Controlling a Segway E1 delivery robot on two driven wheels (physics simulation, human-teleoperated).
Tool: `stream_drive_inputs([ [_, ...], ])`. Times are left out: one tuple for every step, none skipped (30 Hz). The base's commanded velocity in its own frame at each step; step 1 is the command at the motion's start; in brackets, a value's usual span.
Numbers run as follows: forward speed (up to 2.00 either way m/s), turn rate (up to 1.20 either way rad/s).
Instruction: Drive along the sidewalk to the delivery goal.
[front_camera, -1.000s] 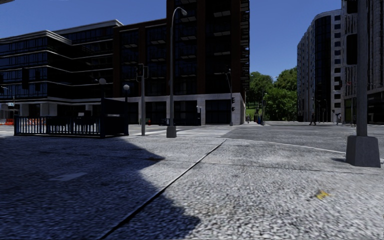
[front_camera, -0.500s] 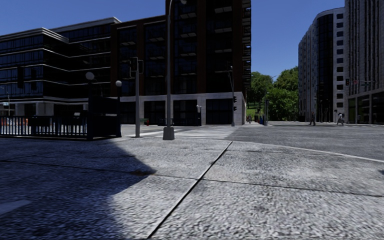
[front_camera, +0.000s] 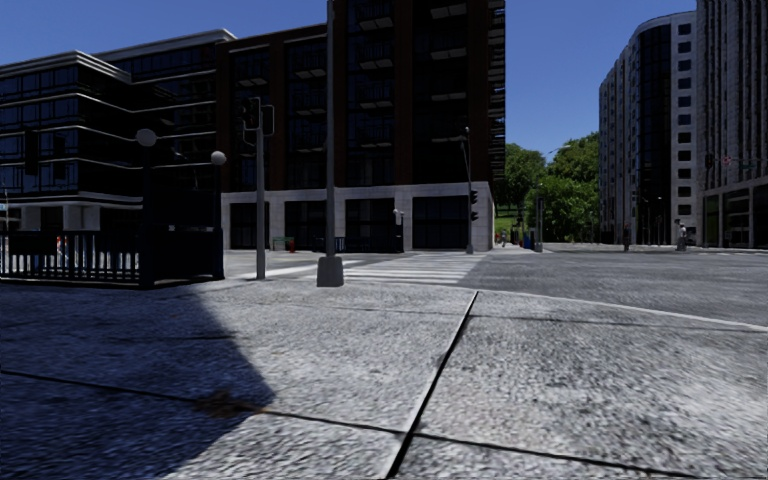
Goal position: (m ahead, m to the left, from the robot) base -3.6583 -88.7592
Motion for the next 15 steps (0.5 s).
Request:
stream_drive_inputs([
  [2.00, 0.00],
  [2.00, 0.00],
  [2.00, 0.00],
  [2.00, 0.00],
  [2.00, 0.00],
  [2.00, 0.00],
  [2.00, 0.00],
  [2.00, 0.00],
  [2.00, 0.00],
  [2.00, 0.00],
  [2.00, 0.00],
  [2.00, 0.00],
  [2.00, 0.00],
  [2.00, 0.00],
  [2.00, 0.00],
])
